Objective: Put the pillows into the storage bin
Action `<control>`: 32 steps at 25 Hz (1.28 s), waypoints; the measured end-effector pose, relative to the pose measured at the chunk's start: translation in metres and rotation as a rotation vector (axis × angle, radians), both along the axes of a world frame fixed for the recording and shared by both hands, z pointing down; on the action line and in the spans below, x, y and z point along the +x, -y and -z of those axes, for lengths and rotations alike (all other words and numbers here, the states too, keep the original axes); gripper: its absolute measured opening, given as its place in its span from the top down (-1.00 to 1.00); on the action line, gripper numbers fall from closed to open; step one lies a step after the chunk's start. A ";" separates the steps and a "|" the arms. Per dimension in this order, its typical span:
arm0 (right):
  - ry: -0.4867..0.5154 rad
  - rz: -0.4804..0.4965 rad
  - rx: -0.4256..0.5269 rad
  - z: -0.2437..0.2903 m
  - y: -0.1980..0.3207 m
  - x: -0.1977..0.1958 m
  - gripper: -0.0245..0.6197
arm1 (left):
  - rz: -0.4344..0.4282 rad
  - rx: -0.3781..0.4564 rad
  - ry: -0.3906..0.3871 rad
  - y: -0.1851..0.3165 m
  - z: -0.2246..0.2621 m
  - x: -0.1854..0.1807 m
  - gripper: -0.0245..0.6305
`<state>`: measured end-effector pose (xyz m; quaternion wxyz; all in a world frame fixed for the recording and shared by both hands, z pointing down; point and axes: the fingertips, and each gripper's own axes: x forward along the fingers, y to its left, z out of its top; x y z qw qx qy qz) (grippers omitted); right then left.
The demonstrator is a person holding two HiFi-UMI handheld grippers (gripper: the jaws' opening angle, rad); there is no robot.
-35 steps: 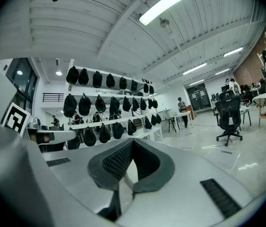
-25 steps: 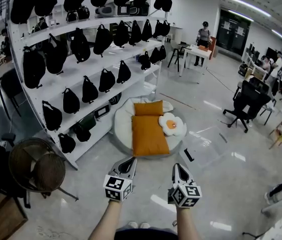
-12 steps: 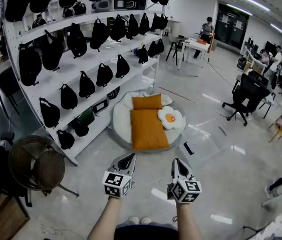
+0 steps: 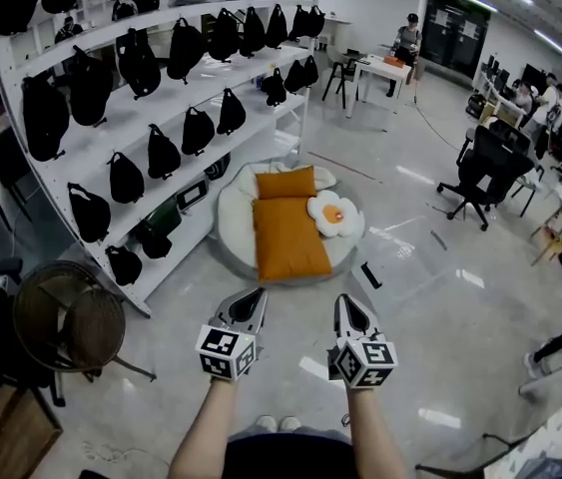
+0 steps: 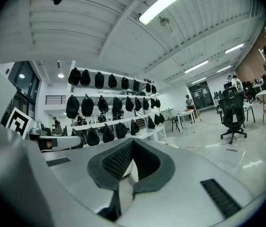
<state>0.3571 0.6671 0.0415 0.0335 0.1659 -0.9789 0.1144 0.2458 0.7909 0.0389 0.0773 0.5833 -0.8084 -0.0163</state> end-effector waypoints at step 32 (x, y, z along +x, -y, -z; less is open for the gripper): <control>0.039 -0.041 -0.093 -0.014 0.001 -0.034 0.39 | -0.049 0.015 -0.033 0.006 -0.012 -0.045 0.42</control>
